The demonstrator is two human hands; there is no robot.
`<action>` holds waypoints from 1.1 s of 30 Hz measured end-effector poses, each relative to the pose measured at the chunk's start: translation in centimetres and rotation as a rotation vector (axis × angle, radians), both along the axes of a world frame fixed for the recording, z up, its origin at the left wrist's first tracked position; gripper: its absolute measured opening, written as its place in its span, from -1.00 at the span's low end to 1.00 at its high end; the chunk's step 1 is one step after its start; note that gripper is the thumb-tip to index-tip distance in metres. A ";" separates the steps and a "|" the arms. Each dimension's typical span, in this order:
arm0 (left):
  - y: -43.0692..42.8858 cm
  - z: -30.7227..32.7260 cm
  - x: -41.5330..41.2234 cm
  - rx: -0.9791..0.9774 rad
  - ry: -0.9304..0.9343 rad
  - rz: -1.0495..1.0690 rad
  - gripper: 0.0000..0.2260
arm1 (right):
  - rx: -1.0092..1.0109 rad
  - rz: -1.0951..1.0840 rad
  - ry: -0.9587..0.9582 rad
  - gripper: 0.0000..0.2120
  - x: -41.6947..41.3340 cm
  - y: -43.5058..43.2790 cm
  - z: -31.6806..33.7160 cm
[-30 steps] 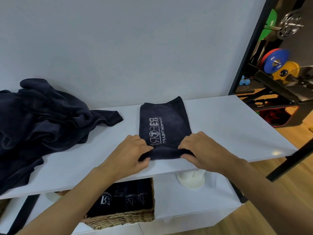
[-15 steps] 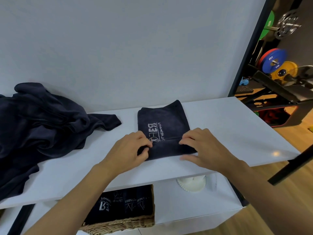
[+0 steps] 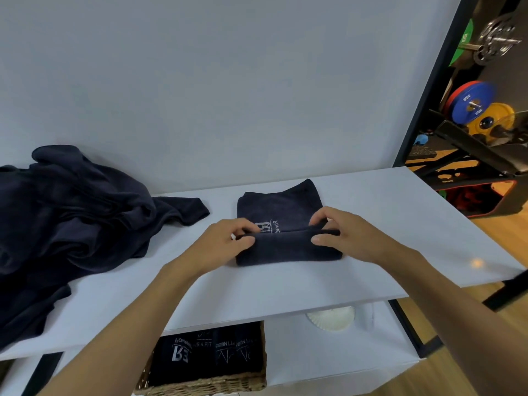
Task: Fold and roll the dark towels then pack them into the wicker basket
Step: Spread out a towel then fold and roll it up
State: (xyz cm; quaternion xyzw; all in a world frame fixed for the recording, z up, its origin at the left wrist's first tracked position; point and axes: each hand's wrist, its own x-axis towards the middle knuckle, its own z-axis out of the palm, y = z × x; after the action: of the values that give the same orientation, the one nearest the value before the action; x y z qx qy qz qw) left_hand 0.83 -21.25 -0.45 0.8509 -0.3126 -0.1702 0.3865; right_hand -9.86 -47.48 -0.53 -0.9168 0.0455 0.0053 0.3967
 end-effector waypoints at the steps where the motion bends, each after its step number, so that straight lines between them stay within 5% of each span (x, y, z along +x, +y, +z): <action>1: -0.1 -0.2 0.1 -0.008 -0.067 0.022 -0.88 | -0.074 -0.008 -0.092 -0.89 0.1 0.1 -0.2; 4: 0.0 -1.0 -0.2 0.025 -0.465 0.034 -0.91 | -0.456 0.074 -0.392 -0.94 0.1 0.1 -1.0; 7: 0.5 -1.8 -0.7 0.083 -0.870 -0.057 -0.81 | -0.609 0.156 -0.316 -0.71 -0.5 -0.3 -1.6; 10: 1.0 -2.7 -0.4 0.186 -0.978 -0.174 -0.59 | -0.601 0.135 -0.219 -0.64 -0.5 -0.3 -1.5; 13: 0.7 -1.8 -0.4 0.181 -0.761 -0.082 -0.67 | -0.341 0.067 -0.079 -0.75 0.2 -0.3 -0.4; 18: 0.3 0.4 1.5 0.055 -0.060 0.012 -0.92 | 0.101 0.021 0.092 -0.88 1.7 -1.4 1.0; 21: 0.2 0.7 2.6 -0.051 0.230 0.045 -0.89 | 0.049 0.015 0.067 -0.89 2.6 -1.4 1.0; 25: -0.5 0.4 3.2 -0.078 0.249 0.108 -0.87 | -0.320 0.007 -0.338 -0.92 2.5 -0.9 0.1; 27: -0.8 -0.1 3.5 -0.046 0.071 0.160 -0.94 | -0.451 0.074 -0.367 -0.86 2.1 -0.9 -0.2; 29: -1.0 -0.6 3.3 -0.047 -0.336 0.207 -0.96 | -0.475 0.102 -0.259 -0.65 1.9 -1.1 -0.5; 31: -1.2 -1.2 2.9 -0.036 -0.758 0.069 -0.88 | -0.441 0.095 -0.228 -0.62 2.0 -1.5 -0.8; 33: -1.1 -2.2 2.6 0.064 -0.938 -0.093 -0.69 | -0.340 0.055 -0.214 -0.70 2.4 -1.5 -0.5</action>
State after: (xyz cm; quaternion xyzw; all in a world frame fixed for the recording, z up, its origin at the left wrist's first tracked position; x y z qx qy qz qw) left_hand 3.43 -22.38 -2.67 0.8326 -0.4856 0.2060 0.1690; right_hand -7.41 -48.99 -1.02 -0.9668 -0.0216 -0.0892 0.2385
